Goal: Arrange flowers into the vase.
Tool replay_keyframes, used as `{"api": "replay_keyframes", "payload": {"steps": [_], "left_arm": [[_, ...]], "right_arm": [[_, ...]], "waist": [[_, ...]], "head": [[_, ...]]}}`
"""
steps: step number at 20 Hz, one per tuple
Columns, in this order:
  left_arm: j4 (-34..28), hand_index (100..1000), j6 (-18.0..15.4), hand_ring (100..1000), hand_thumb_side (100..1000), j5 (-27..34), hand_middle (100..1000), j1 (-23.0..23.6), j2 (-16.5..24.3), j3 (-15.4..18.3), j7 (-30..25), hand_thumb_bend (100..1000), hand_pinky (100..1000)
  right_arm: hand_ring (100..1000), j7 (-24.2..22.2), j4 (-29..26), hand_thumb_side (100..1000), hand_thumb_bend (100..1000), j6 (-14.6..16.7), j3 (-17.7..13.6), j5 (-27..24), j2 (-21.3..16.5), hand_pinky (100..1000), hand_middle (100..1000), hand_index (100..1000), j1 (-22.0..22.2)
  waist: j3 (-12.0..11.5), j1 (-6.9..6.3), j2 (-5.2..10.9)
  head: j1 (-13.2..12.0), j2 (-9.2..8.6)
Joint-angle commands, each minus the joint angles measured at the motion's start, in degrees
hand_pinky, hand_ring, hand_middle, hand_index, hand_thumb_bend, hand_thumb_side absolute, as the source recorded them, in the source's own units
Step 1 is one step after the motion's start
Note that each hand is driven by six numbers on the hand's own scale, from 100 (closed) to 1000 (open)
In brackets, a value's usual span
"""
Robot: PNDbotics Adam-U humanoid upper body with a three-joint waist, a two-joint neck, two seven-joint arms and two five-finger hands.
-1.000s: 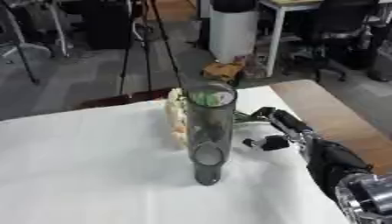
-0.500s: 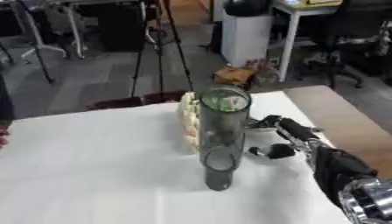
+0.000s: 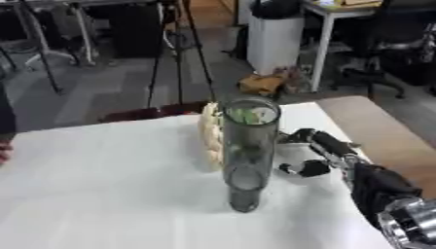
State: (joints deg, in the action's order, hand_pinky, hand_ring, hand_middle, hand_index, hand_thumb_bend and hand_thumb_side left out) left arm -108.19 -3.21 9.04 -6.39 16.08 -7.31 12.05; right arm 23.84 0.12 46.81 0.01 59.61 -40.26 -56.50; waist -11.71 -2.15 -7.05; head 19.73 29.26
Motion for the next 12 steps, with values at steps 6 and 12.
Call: {"api": "replay_keyframes", "payload": {"steps": [6, 12], "left_arm": [[-0.8, 925, -0.3, 477, 798, -0.3, 533, 0.2, 1.1, 0.7, 0.5, 706, 564], [-1.1, 924, -0.6, 477, 795, -0.5, 533, -0.2, 1.1, 1.0, 0.6, 706, 565]], "right_arm": [[844, 3.1, -0.1, 506, 591, 3.7, 0.1, -1.1, -3.5, 832, 775, 833, -2.6], [850, 3.2, -0.1, 512, 589, 3.5, 0.2, -1.0, -4.4, 833, 779, 834, -1.9]], "waist": [[-0.2, 0.71, 0.69], [-1.6, 1.12, 0.41]], "head": [[0.7, -0.07], [1.2, -0.63]]}}
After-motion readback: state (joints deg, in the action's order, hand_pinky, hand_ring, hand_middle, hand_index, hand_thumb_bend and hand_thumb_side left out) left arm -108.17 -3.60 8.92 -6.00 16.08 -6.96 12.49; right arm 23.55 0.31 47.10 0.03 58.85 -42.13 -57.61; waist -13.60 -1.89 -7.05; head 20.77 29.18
